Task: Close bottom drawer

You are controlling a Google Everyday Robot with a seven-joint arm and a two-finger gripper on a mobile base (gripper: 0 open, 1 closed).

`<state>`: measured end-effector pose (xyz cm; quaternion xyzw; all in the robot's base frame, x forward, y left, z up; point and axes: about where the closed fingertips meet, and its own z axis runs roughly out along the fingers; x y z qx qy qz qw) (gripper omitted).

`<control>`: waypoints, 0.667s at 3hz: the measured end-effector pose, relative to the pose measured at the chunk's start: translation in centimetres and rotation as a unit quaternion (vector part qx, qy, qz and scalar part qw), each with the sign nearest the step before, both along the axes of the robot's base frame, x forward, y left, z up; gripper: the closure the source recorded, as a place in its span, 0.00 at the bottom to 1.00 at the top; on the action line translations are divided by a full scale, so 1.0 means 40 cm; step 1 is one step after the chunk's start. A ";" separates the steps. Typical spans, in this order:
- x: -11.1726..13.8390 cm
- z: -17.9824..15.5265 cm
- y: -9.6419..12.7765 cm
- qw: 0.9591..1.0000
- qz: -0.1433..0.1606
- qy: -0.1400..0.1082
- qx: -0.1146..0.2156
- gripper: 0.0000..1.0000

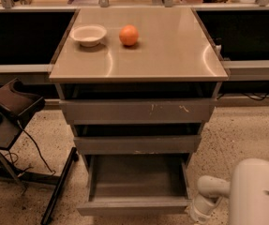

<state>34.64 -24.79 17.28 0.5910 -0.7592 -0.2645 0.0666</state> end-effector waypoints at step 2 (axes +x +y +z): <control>0.155 0.243 0.003 0.972 0.054 -0.216 0.071 0.00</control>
Offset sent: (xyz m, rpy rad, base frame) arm 0.0213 -0.0055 0.2064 0.2772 -0.8298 0.1014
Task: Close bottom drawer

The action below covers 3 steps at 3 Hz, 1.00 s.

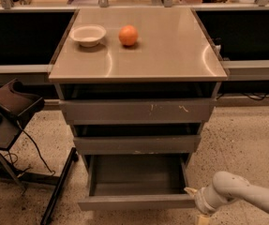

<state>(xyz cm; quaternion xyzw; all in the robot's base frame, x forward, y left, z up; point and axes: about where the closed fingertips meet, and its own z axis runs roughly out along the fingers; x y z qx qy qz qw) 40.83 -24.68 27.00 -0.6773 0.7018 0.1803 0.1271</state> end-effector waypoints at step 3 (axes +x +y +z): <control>-0.116 -0.055 0.033 0.998 -0.004 0.058 0.019 0.00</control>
Offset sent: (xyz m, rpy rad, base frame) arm -0.0450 0.0132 -0.0127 0.0216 0.1083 -0.0137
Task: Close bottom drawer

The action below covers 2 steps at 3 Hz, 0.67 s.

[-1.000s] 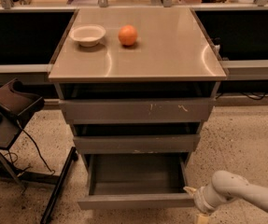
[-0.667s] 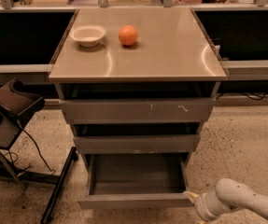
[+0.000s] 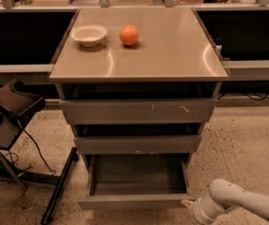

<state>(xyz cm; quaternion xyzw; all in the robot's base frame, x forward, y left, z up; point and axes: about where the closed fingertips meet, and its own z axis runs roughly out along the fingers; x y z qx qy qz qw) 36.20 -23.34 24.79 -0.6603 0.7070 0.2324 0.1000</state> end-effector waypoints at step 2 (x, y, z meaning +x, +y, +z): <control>0.032 -0.159 -0.078 0.997 -0.023 0.073 0.019 0.00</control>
Offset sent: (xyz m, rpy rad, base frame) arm 0.0797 -0.0731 -0.0862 0.0294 0.1174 -0.1231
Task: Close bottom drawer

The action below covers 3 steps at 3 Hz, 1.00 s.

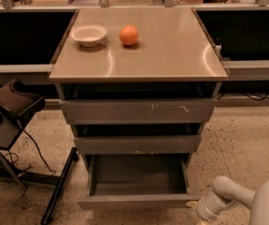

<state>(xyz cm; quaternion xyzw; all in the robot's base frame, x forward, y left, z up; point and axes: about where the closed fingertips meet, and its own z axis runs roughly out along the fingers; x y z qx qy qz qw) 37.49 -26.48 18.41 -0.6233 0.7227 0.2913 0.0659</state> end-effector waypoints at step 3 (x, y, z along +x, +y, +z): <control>0.227 0.030 -0.087 0.996 -0.055 -0.076 -0.001 0.00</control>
Offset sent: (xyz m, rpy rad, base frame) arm 0.1566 -0.0782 0.0778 -0.0226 -0.3936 -0.2343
